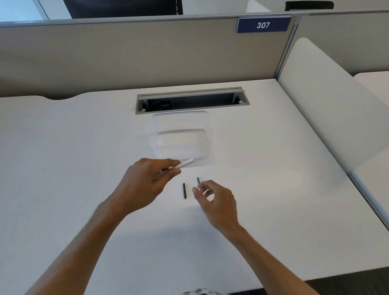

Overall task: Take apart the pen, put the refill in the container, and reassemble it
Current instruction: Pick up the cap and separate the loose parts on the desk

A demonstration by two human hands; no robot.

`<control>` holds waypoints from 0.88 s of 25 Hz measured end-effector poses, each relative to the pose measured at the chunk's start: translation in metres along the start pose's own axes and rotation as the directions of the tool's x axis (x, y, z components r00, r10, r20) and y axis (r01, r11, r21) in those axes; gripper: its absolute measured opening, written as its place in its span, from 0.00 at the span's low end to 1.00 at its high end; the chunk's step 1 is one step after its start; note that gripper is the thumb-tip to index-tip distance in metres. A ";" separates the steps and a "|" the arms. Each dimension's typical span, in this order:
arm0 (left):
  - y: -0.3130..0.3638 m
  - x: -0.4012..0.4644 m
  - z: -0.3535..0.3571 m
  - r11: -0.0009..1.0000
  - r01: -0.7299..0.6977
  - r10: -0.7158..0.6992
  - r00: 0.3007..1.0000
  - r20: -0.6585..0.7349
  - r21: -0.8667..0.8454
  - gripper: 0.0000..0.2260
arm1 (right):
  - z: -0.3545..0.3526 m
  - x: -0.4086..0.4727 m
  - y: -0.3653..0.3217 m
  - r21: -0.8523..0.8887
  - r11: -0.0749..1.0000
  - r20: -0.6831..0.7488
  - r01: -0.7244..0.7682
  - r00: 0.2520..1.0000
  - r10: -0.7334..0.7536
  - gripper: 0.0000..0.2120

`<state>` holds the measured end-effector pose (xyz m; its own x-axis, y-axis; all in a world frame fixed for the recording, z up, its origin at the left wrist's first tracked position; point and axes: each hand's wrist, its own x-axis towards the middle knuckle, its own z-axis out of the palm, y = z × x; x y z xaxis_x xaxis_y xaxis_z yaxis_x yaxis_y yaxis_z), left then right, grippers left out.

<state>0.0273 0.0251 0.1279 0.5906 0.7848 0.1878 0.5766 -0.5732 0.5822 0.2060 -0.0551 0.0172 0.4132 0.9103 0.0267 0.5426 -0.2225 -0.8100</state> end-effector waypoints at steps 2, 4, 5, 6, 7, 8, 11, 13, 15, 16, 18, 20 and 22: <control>0.003 0.001 0.006 0.999 0.026 -0.027 0.999 -0.025 -0.040 0.08 | -0.005 -0.002 -0.021 0.310 0.950 0.130 -0.019 0.991 -0.023 0.08; 0.008 0.003 0.011 0.997 0.040 -0.043 0.998 -0.043 -0.072 0.08 | -0.009 -0.005 -0.041 0.486 0.870 0.266 -0.081 0.962 -0.058 0.11; 0.012 0.004 0.013 0.995 0.045 -0.049 0.998 -0.048 -0.093 0.07 | -0.010 -0.007 -0.049 0.536 0.834 0.327 -0.130 0.943 -0.064 0.13; 0.015 0.004 0.015 0.991 0.047 -0.054 0.997 -0.052 -0.127 0.07 | -0.010 -0.008 -0.055 0.573 0.796 0.386 -0.195 0.921 -0.053 0.15; 0.018 0.005 0.017 0.984 0.050 -0.061 0.996 -0.062 -0.170 0.06 | -0.011 -0.009 -0.059 0.605 0.748 0.443 -0.273 0.896 -0.032 0.16; 0.021 0.005 0.018 0.976 0.056 -0.074 0.994 -0.079 -0.212 0.05 | -0.013 -0.010 -0.062 0.630 0.694 0.495 -0.348 0.869 -0.014 0.18; 0.026 0.005 0.021 0.938 0.090 -0.138 0.983 -0.123 -0.335 0.04 | -0.017 -0.015 -0.064 0.678 0.573 0.570 -0.460 0.821 -0.016 0.19; 0.025 0.004 0.021 0.909 0.104 -0.173 0.975 -0.138 -0.403 0.06 | -0.018 -0.016 -0.062 0.698 0.552 0.555 -0.456 0.832 -0.015 0.16; 0.022 0.003 0.020 0.880 0.121 -0.209 0.967 -0.145 -0.459 0.06 | -0.019 -0.015 -0.058 0.707 0.554 0.516 -0.439 0.856 0.020 0.12; 0.020 0.002 0.019 0.852 0.130 -0.232 0.962 -0.142 -0.508 0.06 | -0.021 -0.013 -0.056 0.708 0.555 0.501 -0.437 0.864 0.043 0.11; 0.016 0.000 0.015 0.762 0.149 -0.280 0.953 -0.114 -0.630 0.06 | -0.027 -0.009 -0.051 0.707 0.551 0.480 -0.443 0.873 0.085 0.07; 0.011 -0.004 0.012 0.690 0.187 -0.321 0.945 -0.064 -0.699 0.06 | -0.032 -0.005 -0.047 0.712 0.543 0.462 -0.446 0.879 0.116 0.04; 0.007 -0.009 0.011 0.638 0.231 -0.355 0.935 -0.015 -0.734 0.06 | -0.034 -0.002 -0.044 0.730 0.507 0.447 -0.458 0.881 0.152 0.03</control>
<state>0.0322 0.0115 0.1216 0.3383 0.9409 -0.0193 0.0899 -0.0119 0.9959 0.2058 -0.0592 0.0732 0.1197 0.9245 -0.3619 -0.4485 -0.2748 -0.8505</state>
